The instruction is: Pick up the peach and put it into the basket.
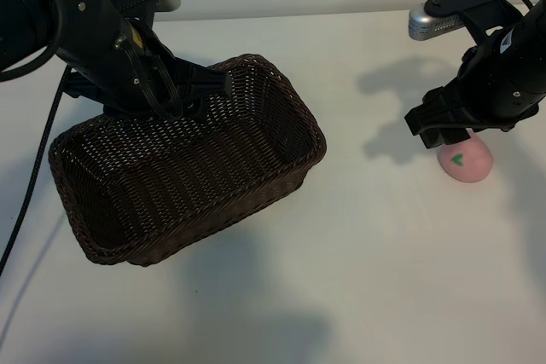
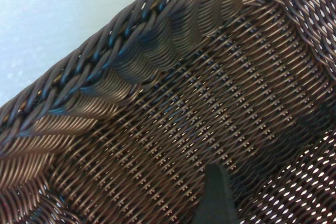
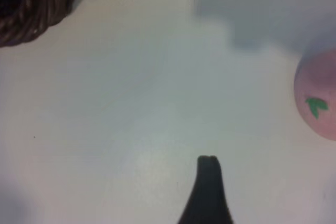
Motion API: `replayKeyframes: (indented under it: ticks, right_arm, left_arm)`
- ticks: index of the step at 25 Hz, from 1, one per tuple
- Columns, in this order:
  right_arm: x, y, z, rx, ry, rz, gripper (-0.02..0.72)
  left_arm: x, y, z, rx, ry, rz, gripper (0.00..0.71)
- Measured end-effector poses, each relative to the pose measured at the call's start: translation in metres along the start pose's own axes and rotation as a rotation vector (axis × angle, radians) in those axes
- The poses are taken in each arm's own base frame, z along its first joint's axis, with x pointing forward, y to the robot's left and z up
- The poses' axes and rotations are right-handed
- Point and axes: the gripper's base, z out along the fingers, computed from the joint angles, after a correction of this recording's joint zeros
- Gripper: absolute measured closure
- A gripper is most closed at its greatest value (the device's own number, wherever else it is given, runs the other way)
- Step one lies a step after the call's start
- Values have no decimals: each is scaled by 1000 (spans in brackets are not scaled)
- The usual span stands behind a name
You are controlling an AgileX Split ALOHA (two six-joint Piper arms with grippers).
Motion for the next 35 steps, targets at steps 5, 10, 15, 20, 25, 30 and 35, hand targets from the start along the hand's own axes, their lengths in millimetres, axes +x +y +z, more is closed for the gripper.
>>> replayKeyframes:
  ticks: [5, 10, 15, 20, 25, 30, 35]
  right_arm:
    - [0, 0, 0, 0, 1, 0, 149]
    - [1, 0, 0, 0, 6, 0, 149]
    - [1, 0, 0, -1, 9, 0, 149]
    - [1, 0, 0, -1, 9, 0, 151]
    - [1, 0, 0, -1, 9, 0, 151]
    - [1, 0, 0, -1, 9, 0, 151]
    - [1, 0, 0, -1, 9, 0, 152]
  left_arm:
    - [0, 0, 0, 0, 0, 0, 158]
    - [0, 0, 0, 0, 0, 0, 158]
    - [0, 0, 0, 0, 0, 0, 158]
    - [0, 0, 0, 0, 0, 0, 158]
    - [-2, -1, 0, 9, -24, 0, 158]
    - [-6, -2, 0, 24, -71, -1, 158]
    - [-4, -1, 0, 12, -47, -23, 158]
